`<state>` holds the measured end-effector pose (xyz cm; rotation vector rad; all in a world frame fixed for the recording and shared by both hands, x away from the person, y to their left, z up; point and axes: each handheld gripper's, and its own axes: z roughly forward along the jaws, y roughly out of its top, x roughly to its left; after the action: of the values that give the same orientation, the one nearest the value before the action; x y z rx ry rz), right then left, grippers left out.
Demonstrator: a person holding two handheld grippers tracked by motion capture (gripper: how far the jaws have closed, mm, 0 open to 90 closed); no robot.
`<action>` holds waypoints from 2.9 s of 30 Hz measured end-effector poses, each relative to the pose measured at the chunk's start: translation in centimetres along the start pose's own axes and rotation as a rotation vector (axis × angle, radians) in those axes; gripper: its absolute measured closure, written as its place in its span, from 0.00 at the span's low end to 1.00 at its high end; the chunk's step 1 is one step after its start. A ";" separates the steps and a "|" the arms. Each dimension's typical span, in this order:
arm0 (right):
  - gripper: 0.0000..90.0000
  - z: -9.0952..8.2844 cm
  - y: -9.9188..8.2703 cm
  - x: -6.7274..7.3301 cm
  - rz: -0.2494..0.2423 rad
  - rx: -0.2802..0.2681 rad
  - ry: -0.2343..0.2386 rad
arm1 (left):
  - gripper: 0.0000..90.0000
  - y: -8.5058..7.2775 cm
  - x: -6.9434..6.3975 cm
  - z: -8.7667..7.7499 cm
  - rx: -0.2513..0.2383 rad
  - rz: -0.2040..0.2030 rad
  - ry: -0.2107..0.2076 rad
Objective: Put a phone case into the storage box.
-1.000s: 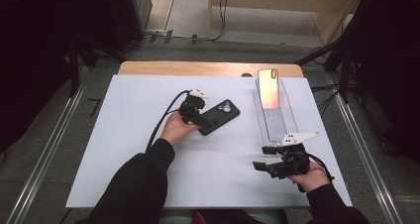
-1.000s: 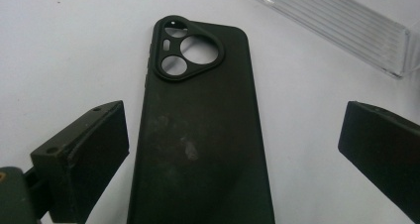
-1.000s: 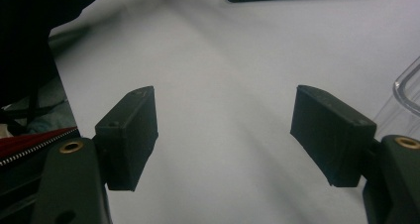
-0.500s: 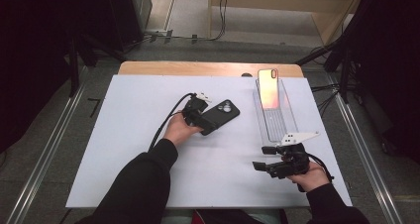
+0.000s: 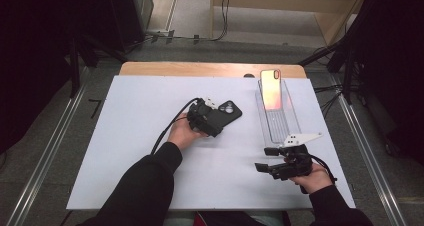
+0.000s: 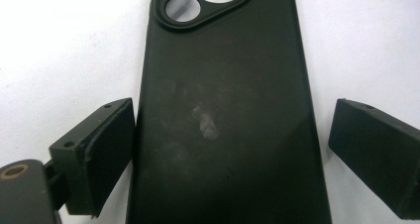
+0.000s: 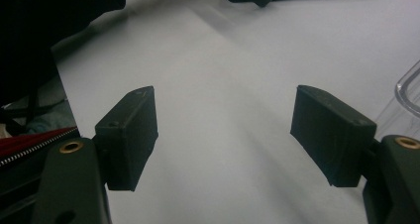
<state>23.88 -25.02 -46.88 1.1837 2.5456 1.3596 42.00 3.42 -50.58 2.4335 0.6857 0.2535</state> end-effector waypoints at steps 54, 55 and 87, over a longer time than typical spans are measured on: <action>0.27 0.2 0.3 0.4 -0.014 -0.012 -0.001 | 0.19 0.6 0.3 -8.3 -0.129 -0.129 -0.147; 0.27 0.2 0.3 0.4 -0.022 -0.014 -0.002 | 0.19 0.5 0.3 -8.6 -0.130 -0.131 -0.142; 0.25 1.0 2.3 1.6 0.022 -0.038 -0.008 | 0.19 -6.8 -3.3 -13.1 -0.168 -0.324 -0.095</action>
<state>24.44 -22.54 -45.36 1.2120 2.4968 1.3990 32.11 12.87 -44.05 2.1225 0.9604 0.0611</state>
